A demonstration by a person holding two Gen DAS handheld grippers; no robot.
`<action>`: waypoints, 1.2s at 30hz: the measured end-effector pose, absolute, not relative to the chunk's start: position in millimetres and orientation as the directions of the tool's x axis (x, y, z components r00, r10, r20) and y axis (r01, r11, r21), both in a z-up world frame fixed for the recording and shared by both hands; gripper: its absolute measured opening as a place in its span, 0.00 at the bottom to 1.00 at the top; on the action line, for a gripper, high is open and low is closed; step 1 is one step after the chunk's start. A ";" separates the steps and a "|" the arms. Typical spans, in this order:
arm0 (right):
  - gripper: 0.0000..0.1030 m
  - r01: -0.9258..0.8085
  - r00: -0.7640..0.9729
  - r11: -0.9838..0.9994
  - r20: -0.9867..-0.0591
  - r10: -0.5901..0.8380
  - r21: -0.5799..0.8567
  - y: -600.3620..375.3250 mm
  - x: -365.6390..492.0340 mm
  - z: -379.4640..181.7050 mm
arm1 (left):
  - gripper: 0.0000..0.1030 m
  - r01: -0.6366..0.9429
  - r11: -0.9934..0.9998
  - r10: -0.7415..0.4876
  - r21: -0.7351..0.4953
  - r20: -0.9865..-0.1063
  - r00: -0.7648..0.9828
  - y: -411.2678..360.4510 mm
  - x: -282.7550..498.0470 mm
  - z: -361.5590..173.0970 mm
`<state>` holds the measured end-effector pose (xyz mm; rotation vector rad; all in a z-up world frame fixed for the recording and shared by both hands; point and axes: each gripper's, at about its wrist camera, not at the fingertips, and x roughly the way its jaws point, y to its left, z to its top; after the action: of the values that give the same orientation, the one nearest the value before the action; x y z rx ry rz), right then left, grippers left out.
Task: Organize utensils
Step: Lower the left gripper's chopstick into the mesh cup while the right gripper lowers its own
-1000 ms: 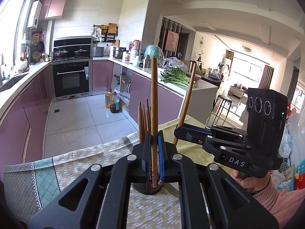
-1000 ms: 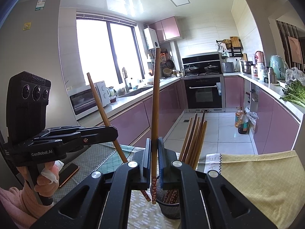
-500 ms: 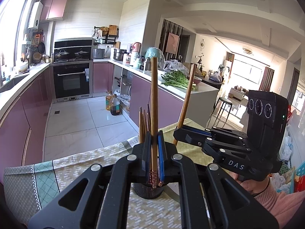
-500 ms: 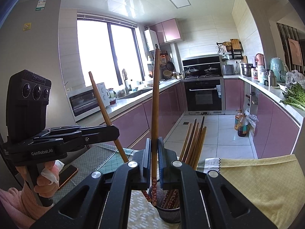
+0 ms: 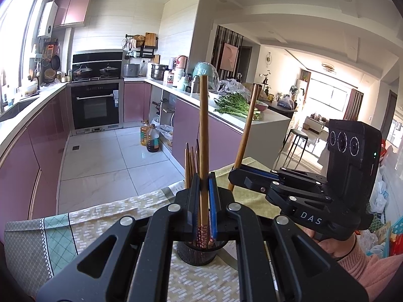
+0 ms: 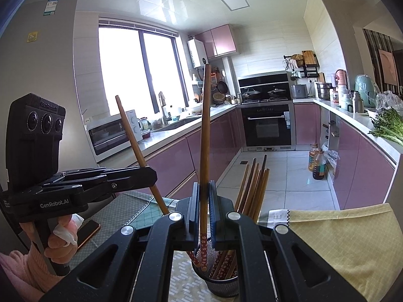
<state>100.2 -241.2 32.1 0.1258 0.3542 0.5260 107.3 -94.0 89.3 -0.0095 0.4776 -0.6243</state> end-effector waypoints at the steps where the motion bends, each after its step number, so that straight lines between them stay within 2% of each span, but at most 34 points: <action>1: 0.06 -0.468 0.806 0.859 -0.299 0.511 0.207 -240.8 100.6 31.8 | 0.07 0.561 0.814 -0.565 -0.150 -0.427 0.706 -94.0 107.4 89.3; 36: 0.06 -0.437 0.814 0.871 -0.314 0.489 0.224 -242.8 111.9 23.9 | 0.07 0.550 0.821 -0.556 -0.154 -0.439 0.706 -92.2 106.1 84.6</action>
<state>111.9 -242.8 23.9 0.1439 0.3733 0.4958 106.1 -92.2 84.6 -0.0119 0.4917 -0.6144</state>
